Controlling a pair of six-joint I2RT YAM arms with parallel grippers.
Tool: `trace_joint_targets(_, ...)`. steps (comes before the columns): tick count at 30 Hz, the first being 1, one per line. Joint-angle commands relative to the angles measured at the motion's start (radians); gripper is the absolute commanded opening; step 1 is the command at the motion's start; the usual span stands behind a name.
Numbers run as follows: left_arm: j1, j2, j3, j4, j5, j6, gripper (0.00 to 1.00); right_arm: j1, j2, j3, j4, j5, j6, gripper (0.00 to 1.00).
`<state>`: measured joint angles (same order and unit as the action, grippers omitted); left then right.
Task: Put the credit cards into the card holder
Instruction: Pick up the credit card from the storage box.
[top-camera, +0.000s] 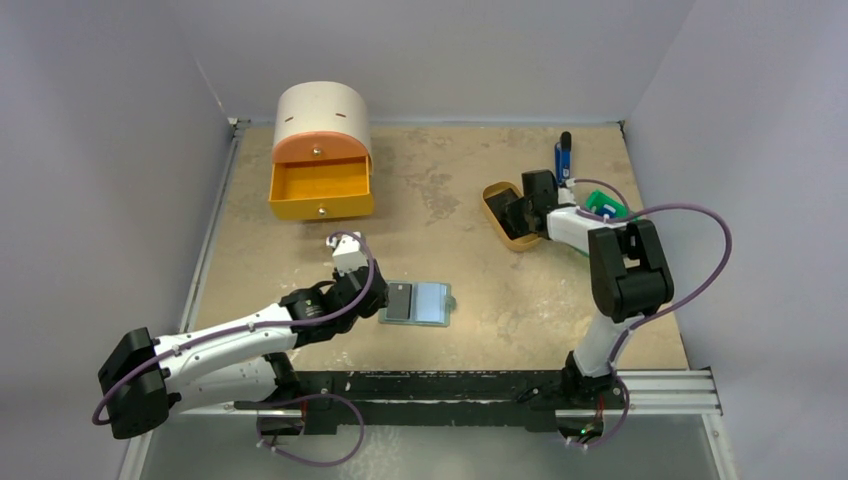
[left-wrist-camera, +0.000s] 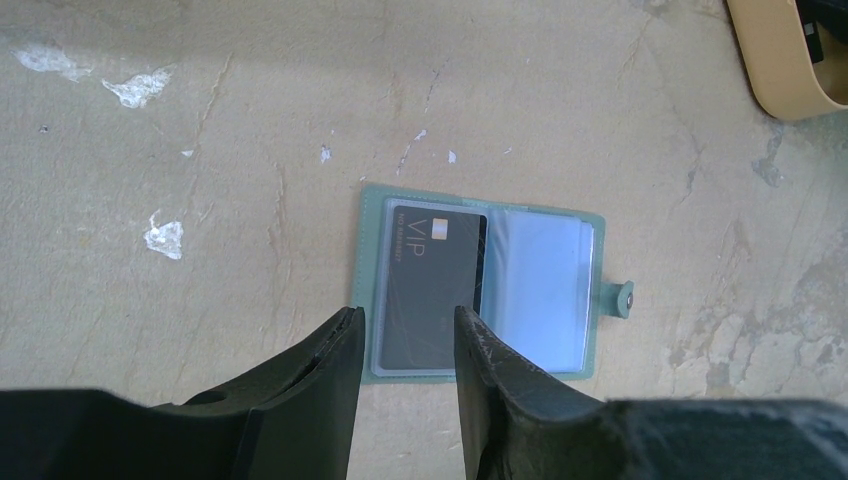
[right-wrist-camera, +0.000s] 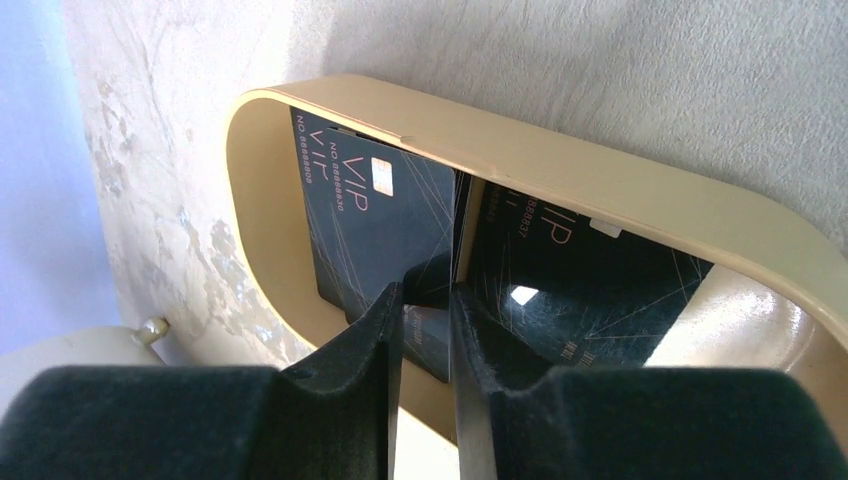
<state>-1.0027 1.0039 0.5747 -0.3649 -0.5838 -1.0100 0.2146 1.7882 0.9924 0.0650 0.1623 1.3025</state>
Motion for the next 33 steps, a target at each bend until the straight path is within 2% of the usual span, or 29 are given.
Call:
trace_joint_targets(1,0.0,-0.013,0.001,0.011,-0.014,-0.012,0.37,-0.007,-0.04,-0.017,-0.028,0.019,-0.01,0.22)
trace_joint_targets(12,0.001,-0.011,-0.001,0.016,-0.011,-0.015,0.37,-0.007,-0.061,0.042,-0.048,0.016,-0.062,0.06)
trace_joint_targets(18,0.001,-0.008,0.001,0.016,-0.013,-0.013,0.37,-0.006,-0.062,0.062,-0.049,0.008,-0.08,0.01)
trace_joint_targets(24,0.0,-0.014,0.007,0.005,-0.024,-0.009,0.37,-0.007,-0.116,0.111,-0.022,0.044,-0.132,0.0)
trace_joint_targets(28,0.001,-0.012,0.02,-0.001,-0.035,-0.001,0.37,-0.007,-0.128,0.201,-0.152,0.025,-0.135,0.0)
trace_joint_targets(33,0.0,-0.013,0.042,-0.015,-0.046,0.002,0.37,-0.007,-0.215,0.219,-0.199,-0.008,-0.142,0.0)
